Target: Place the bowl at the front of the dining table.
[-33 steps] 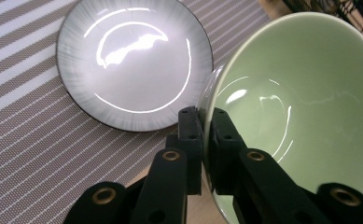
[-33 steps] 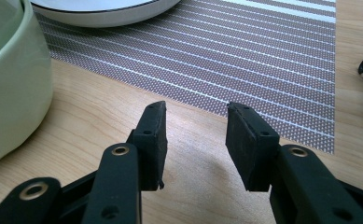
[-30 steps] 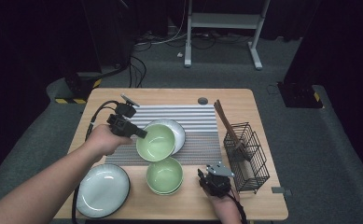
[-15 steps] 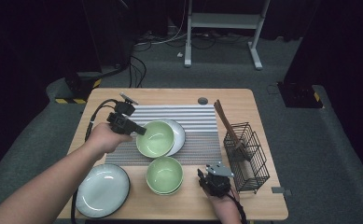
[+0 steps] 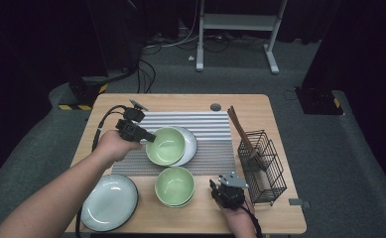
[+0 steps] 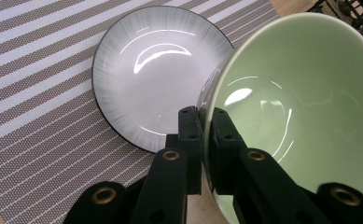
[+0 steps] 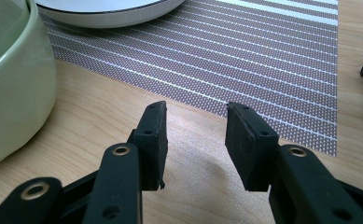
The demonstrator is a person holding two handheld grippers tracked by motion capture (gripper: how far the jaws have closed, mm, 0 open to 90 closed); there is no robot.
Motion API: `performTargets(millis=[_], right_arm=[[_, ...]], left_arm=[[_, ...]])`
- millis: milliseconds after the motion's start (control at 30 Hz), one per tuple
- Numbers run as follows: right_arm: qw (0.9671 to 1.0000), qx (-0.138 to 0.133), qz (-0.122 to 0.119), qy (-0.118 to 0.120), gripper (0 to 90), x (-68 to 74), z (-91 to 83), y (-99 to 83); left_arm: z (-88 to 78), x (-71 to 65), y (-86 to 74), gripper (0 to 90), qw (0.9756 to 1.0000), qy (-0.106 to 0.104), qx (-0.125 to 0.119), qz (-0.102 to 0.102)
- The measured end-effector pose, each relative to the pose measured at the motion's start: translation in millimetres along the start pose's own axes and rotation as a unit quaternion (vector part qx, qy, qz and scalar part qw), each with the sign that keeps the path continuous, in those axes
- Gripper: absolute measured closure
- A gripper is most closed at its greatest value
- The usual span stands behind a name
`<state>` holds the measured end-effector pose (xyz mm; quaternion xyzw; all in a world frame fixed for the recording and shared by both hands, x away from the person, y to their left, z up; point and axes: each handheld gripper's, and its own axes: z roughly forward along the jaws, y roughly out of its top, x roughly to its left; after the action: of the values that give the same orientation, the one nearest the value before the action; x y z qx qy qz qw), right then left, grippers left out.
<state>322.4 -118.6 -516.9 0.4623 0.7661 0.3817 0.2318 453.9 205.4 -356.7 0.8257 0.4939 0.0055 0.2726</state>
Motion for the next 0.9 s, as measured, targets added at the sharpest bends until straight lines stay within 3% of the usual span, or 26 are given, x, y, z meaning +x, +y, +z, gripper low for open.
performTargets(millis=[900], right_arm=[[1.0, -0.004, 0.001, 0.0, 58.6, -0.8, -0.7, 0.3]], left_arm=[[26.2, 17.0, 7.4, 85.0, 0.9994, 0.02, -0.005, -0.028]])
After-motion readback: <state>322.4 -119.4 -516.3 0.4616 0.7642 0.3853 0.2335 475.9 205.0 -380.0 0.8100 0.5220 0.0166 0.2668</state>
